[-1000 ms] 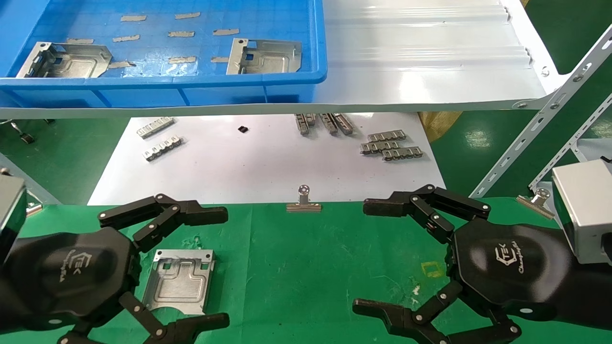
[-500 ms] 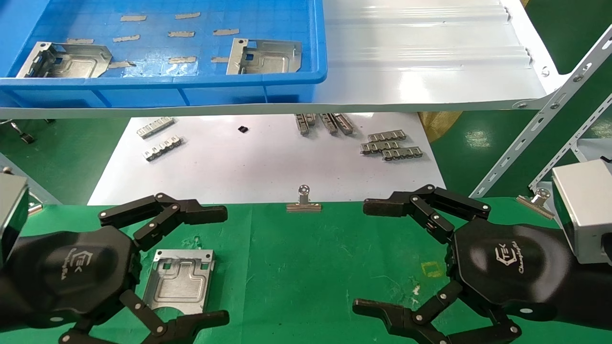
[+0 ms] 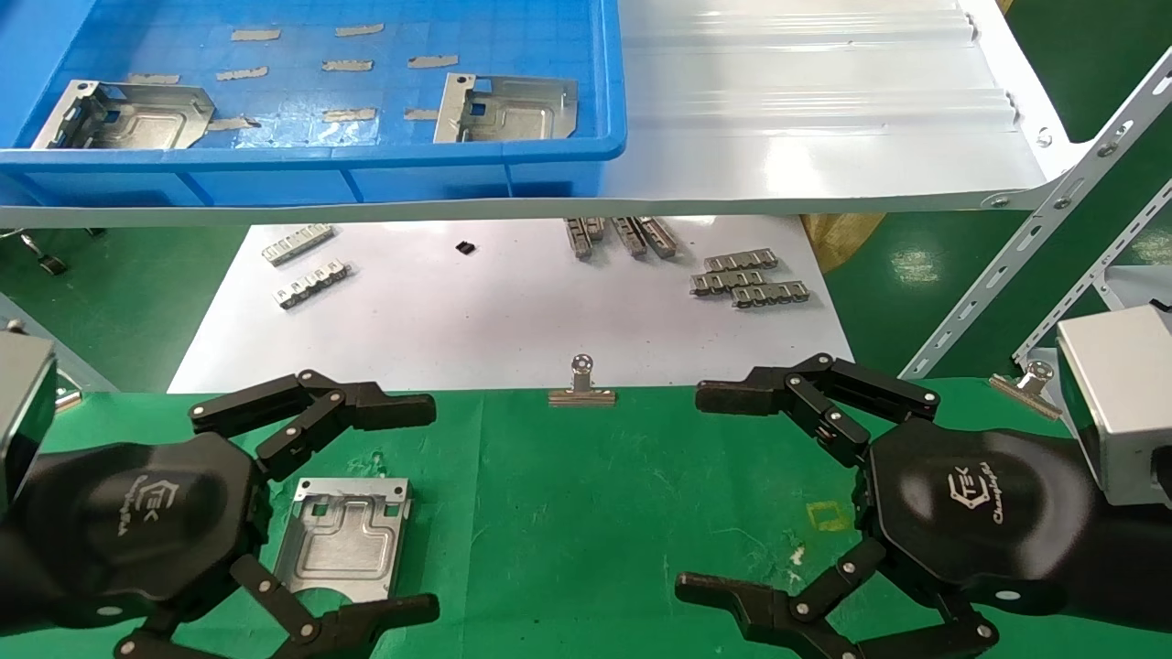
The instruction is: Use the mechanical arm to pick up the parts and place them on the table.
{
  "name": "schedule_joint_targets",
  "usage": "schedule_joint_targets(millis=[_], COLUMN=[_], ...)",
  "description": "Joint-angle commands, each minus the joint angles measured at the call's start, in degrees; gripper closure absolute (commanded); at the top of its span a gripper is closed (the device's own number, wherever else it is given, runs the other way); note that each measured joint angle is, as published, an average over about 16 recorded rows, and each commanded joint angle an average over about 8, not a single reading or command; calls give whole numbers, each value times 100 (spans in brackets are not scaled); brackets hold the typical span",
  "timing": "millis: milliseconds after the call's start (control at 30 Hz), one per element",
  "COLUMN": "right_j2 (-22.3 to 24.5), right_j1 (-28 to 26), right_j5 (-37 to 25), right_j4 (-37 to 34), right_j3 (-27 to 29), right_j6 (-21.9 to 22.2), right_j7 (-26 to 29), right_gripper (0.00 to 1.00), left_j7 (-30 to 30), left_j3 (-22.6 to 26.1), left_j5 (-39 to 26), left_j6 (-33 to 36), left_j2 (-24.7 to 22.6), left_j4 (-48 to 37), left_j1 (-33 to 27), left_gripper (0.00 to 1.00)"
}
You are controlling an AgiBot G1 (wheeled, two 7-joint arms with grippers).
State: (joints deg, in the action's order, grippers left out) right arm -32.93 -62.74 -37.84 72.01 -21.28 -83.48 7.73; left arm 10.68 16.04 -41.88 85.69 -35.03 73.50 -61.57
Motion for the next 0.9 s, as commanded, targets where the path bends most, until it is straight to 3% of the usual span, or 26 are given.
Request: schedule_joint_targets(millis=[33,900], right_j2=[0,0], right_j1=[0,0], right_j5=[0,0], right_j4=[0,0], right_j3=[0,0], right_j6=[0,0], right_j7=[0,0], right_gripper=[0,0], left_j7=[-1,-4], left_j3=[1,4], left_j5=[-1,-2], left_j6=[0,0], left_j2=[-1,-2], left_j4=[-1,-8], left_j1=[-1,-6], left_gripper=[0,0])
